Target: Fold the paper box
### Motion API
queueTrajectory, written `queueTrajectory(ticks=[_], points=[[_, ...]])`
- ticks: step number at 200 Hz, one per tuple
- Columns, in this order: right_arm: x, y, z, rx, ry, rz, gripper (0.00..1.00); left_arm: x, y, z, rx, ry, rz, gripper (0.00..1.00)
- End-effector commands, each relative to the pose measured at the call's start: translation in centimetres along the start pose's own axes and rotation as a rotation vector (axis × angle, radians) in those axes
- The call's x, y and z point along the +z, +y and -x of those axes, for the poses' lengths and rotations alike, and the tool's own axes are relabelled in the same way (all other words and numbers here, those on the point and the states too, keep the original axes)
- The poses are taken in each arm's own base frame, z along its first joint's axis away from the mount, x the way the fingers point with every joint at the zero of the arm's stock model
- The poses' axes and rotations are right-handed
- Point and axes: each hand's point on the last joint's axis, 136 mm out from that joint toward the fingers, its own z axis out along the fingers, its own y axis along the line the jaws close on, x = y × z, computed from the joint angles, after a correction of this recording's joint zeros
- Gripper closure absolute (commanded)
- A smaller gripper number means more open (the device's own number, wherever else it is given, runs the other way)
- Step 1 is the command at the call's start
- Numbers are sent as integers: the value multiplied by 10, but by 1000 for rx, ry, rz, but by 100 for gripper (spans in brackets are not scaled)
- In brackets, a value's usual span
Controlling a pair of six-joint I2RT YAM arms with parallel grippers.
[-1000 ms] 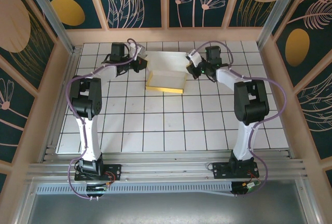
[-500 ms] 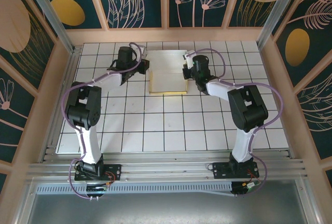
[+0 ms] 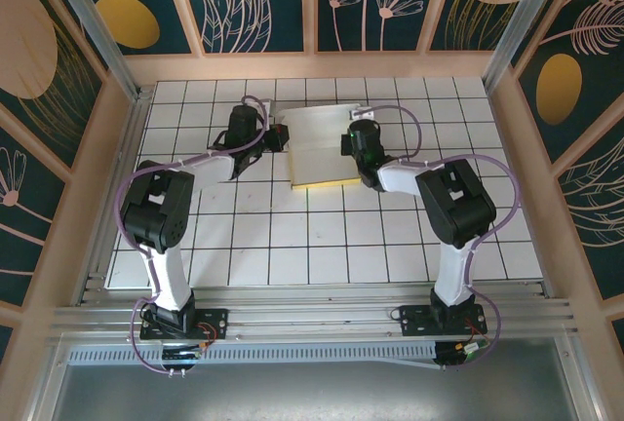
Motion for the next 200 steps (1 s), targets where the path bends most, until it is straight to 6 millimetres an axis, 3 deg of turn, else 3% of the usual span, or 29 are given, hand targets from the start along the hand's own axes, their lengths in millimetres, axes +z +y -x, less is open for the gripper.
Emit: queueTrajectory(ticks=[1, 66, 81, 88, 116, 200], points=[[-14, 41, -14, 78, -29, 128, 100, -9, -53, 1, -61, -26, -159, 100], [-32, 33, -44, 130, -11, 166, 100, -14, -56, -40, -138, 30, -150, 100], [-36, 32, -49, 139, -5, 174, 100, -16, -60, -40, -142, 25, -155, 100], [-38, 31, -52, 141, -1, 174, 100, -17, -54, -53, -151, 50, -139, 100], [-44, 27, -63, 142, 23, 168, 100, -20, -50, -68, -176, 69, -117, 100], [-75, 16, -72, 120, -12, 177, 89, -30, -53, -108, -140, 100, -89, 100]])
